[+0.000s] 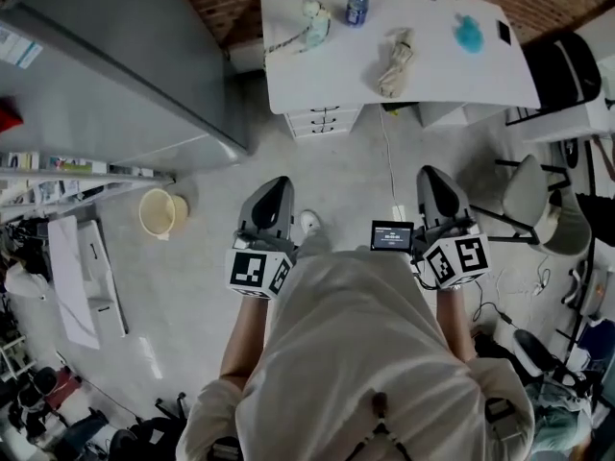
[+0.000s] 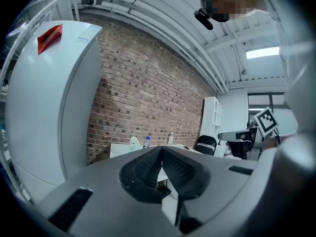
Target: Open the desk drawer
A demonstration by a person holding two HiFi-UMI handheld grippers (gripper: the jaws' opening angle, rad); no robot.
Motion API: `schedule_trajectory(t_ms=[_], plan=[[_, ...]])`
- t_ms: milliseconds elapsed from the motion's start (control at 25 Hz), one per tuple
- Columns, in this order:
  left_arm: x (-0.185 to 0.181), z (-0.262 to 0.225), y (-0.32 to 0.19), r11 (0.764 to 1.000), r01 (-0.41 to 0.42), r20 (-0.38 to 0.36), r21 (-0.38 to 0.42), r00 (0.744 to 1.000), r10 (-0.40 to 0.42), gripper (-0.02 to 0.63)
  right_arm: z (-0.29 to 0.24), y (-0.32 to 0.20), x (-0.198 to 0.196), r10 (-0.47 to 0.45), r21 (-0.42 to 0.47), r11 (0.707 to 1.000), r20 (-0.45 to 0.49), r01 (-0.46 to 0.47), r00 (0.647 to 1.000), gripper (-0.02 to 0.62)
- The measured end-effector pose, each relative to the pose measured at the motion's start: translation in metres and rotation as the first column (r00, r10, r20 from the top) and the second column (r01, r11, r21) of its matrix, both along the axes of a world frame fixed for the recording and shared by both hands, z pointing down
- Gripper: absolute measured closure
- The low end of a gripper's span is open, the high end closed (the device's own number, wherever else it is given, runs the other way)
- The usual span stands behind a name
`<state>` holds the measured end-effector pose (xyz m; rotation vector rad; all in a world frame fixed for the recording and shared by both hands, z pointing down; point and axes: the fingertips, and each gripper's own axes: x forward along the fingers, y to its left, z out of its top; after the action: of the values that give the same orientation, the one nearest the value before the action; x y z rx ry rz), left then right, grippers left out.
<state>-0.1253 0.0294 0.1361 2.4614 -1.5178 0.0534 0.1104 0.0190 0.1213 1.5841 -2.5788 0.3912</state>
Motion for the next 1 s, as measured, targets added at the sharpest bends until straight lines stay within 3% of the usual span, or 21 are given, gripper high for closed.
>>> schedule_trajectory(t_ms=[200,440,560,720,1000], plan=[[-0.022,0.025,-0.046,0.997,-0.047,-0.01,-0.061,0.999,0.047,0.598,0.013,-0.04,-0.019,0.014,-0.008,1.0,-0.096,-0.015,0.995,0.568],[-0.006,0.051,-0.086,0.986,-0.125,0.001,-0.115,0.992,0.125,0.598,0.038,-0.071,-0.023,-0.011,-0.077,0.997,-0.127,0.001,0.992,0.568],[0.017,0.064,-0.106,0.98,-0.154,0.016,-0.127,0.987,0.157,0.598,0.052,-0.088,-0.019,-0.049,-0.095,0.995,-0.107,0.039,0.993,0.568],[0.044,0.071,-0.121,0.977,-0.161,-0.037,-0.139,0.987,0.158,0.598,0.079,-0.106,-0.022,-0.136,-0.117,0.984,-0.032,0.131,0.99,0.568],[0.067,0.101,-0.112,0.982,-0.134,0.0,-0.131,0.991,0.135,0.598,0.118,-0.114,-0.033,-0.254,-0.142,0.956,0.03,0.255,0.967,0.568]])
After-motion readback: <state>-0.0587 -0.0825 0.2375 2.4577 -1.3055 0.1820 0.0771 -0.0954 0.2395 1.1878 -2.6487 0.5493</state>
